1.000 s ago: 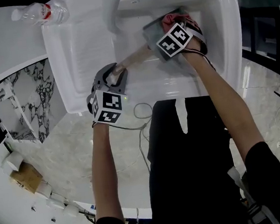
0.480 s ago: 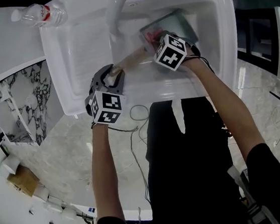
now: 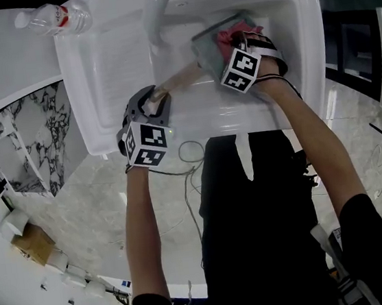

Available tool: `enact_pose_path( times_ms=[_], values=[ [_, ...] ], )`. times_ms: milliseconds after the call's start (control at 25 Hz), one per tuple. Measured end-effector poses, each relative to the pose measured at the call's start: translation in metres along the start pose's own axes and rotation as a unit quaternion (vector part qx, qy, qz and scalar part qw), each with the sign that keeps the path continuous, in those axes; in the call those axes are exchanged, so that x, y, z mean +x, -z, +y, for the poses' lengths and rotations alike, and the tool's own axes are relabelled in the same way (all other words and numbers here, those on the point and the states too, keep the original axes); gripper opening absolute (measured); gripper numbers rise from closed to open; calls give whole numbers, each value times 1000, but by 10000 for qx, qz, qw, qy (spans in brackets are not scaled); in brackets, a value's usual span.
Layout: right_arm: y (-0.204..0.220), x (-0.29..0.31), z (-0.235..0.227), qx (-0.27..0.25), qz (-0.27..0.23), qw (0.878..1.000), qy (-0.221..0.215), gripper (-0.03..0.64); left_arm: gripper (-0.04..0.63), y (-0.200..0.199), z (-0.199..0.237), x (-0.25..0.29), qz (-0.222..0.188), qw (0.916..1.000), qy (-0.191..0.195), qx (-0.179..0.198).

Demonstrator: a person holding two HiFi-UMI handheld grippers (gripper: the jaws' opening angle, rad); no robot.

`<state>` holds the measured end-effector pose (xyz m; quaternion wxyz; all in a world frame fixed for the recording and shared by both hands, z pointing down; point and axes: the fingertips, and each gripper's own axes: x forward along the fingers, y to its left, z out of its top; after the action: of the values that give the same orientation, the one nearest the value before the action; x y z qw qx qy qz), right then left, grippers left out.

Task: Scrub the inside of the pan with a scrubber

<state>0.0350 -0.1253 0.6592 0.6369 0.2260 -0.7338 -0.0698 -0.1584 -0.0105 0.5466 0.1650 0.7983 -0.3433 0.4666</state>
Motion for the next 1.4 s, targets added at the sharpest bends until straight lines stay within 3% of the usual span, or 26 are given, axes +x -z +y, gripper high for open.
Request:
enact_pose_path(
  times_ms=[120, 240, 360, 480, 600, 800, 880, 960, 1080, 1200, 1320, 1400],
  values=[
    [22, 9, -15, 567, 402, 9972, 274, 25, 150, -1, 0, 1, 9, 10000, -30, 7],
    [40, 6, -11, 1459, 854, 9855, -131, 25, 150, -1, -1, 1, 18, 10000, -38, -21],
    [34, -7, 8, 2810, 967, 9488, -1069, 25, 149, -1, -1, 2, 16, 10000, -23, -30],
    [6, -17, 18, 3775, 447, 9088, -1721, 25, 149, -1, 0, 2, 20, 10000, -30, -12],
    [-34, -26, 29, 4105, -285, 8779, -2450, 25, 150, -1, 0, 2, 38, 10000, -58, 9],
    [-45, -42, 61, 3723, -204, 8533, -3645, 32, 150, 0, -1, 1, 59, 10000, -80, 13],
    [-44, -45, 65, 3346, -239, 8629, -3779, 31, 150, 0, -1, 1, 70, 9999, -95, 20],
    [-37, -46, 64, 2876, -127, 8856, -3645, 31, 150, -1, 0, 1, 69, 9999, -97, 17],
    [-19, -39, 55, 2124, 155, 9301, -2993, 31, 150, -1, 0, 1, 58, 9999, -88, 7],
    [4, -26, 39, 1455, 451, 9656, -2107, 31, 150, 0, 0, 1, 54, 10000, -73, 2],
    [30, -13, 20, 644, 782, 9865, -1283, 32, 150, 0, 0, 1, 50, 10000, -77, -5],
    [49, -9, 14, 31, 1095, 9894, -955, 32, 150, -1, 0, 2, 54, 9999, -90, -11]
  ],
)
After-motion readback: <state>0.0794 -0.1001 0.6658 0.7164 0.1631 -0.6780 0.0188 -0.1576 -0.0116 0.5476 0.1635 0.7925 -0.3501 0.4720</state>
